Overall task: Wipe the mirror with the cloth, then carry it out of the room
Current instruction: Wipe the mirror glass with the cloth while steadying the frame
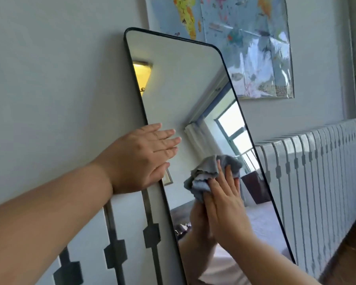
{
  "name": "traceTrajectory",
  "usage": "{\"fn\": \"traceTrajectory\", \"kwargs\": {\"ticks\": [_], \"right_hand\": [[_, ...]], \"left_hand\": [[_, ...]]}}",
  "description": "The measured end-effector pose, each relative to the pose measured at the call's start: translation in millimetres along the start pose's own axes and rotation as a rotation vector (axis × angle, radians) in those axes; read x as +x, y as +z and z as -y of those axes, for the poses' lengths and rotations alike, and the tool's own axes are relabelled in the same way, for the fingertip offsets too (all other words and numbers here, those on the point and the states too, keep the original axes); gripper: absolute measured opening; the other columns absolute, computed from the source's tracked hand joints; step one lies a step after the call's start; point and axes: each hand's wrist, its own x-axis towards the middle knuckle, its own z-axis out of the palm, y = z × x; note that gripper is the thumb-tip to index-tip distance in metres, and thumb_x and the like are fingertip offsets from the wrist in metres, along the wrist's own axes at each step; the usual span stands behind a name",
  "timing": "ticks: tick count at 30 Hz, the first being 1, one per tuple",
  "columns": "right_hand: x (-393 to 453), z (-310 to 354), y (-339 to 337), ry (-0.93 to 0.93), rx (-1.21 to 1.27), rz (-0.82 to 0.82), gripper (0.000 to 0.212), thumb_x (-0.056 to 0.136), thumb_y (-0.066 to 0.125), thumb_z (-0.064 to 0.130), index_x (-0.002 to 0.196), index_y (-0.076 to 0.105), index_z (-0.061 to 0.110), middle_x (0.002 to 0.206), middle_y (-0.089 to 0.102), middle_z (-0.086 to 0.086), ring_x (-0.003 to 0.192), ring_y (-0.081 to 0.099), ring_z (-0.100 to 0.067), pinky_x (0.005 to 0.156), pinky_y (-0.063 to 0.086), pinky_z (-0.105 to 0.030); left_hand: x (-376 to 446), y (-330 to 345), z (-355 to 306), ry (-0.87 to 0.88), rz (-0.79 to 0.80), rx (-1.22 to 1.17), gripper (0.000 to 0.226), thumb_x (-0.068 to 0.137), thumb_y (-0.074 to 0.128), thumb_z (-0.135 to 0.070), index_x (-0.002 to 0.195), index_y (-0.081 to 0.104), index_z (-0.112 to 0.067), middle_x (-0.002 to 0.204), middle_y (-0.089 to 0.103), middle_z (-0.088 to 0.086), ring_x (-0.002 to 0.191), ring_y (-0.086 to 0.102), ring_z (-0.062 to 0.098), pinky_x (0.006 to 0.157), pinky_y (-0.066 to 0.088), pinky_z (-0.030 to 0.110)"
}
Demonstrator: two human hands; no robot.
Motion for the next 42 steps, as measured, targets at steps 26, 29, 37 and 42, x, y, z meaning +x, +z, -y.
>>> {"fn": "traceTrajectory", "kwargs": {"ticks": [26,29,37,42], "right_hand": [[33,-32,-23,0.079,-0.044,0.018,0.057,0.111,0.030,0.046,0.163,0.047,0.031,0.182,0.020,0.002,0.171,0.002,-0.025,0.136,0.008,-0.053],[12,-27,-17,-0.232,-0.081,0.123,0.056,0.117,0.033,0.047,0.172,0.026,0.041,0.184,0.010,0.010,0.171,0.000,-0.023,0.137,0.004,-0.047],[29,-78,-42,0.370,0.081,0.041,0.050,0.118,0.039,0.027,0.167,0.040,0.026,0.183,0.016,-0.002,0.171,0.002,-0.025,0.136,0.007,-0.053],[1,-17,-26,0.172,-0.013,0.075,0.049,0.116,0.036,0.042,0.165,0.043,0.040,0.183,0.001,0.016,0.169,-0.013,-0.017,0.136,-0.011,-0.043]], "left_hand": [[7,7,3,0.026,-0.026,-0.063,0.041,0.100,0.055,-0.029,0.128,0.082,-0.018,0.145,0.074,0.001,0.144,0.064,0.024,0.123,0.048,0.056],[7,5,2,0.028,-0.042,-0.049,0.040,0.099,0.057,-0.028,0.127,0.083,-0.017,0.142,0.076,0.002,0.141,0.067,0.026,0.121,0.049,0.057],[10,5,-8,0.034,-0.049,0.057,0.042,0.097,0.053,-0.023,0.123,0.084,-0.011,0.139,0.078,0.009,0.137,0.070,0.032,0.119,0.052,0.061],[10,2,-11,0.028,-0.080,0.064,0.044,0.096,0.050,-0.023,0.118,0.086,-0.009,0.134,0.080,0.011,0.130,0.075,0.034,0.115,0.055,0.063]]}}
